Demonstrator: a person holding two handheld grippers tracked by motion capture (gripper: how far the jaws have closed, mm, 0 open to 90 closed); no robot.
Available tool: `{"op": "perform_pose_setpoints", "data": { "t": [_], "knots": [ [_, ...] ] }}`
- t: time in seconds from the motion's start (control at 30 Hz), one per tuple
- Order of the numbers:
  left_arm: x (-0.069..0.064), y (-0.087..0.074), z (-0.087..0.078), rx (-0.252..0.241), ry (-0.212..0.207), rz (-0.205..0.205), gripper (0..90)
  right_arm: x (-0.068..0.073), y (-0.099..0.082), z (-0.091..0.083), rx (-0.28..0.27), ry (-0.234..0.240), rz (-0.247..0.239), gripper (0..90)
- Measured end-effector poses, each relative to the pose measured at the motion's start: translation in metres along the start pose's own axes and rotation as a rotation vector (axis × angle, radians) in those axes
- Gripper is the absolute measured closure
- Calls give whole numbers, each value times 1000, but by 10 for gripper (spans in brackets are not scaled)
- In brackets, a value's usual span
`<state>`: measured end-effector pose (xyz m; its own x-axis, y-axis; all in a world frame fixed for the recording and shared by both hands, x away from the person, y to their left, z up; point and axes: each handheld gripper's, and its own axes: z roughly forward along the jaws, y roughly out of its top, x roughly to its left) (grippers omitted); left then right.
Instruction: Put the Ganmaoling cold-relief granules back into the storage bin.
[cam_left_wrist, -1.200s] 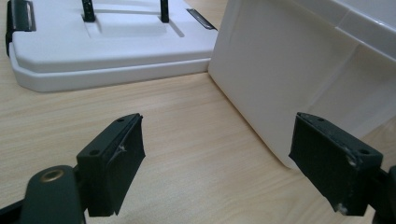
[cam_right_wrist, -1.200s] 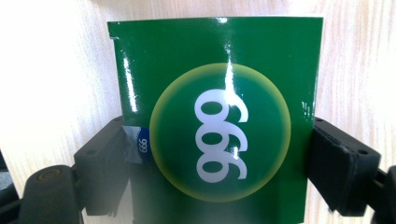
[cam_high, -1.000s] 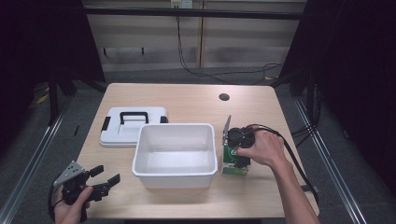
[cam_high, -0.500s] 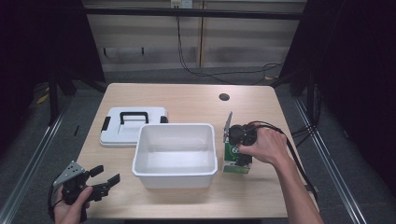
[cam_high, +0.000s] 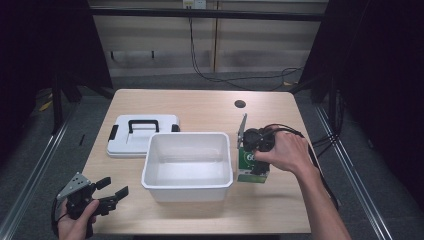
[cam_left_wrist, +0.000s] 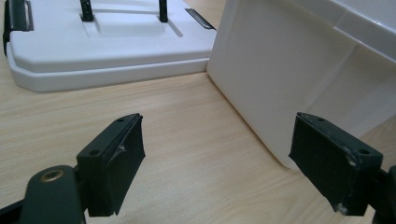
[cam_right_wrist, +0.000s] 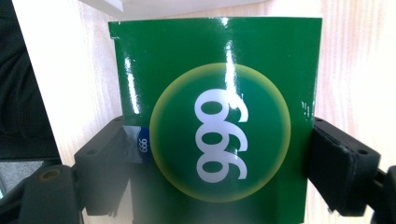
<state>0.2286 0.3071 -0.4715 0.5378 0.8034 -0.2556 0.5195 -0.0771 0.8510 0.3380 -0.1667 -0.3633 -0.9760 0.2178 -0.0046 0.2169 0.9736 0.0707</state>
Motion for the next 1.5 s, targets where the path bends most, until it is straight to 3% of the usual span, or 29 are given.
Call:
{"op": "perform_pose_setpoints", "data": {
  "t": [0.2,0.7,0.8,1.03,1.17,1.5],
  "knots": [
    [1,0,0,-1,0,-1,172,-2,-1,-10,-18,-20,14,161],
    [0,0,0,0,0,-2,172,-3,3,-32,-13,-18,24,161],
    [0,0,1,-4,-2,-9,172,-5,0,-41,-42,-23,28,161],
    [0,0,1,-3,0,-9,172,-5,-3,-55,-48,-27,41,161],
    [0,0,1,-2,0,-9,172,-3,-1,-70,-51,-41,49,161],
    [1,0,1,4,0,-4,172,-7,10,-85,-73,-49,35,161]
  ]
}}
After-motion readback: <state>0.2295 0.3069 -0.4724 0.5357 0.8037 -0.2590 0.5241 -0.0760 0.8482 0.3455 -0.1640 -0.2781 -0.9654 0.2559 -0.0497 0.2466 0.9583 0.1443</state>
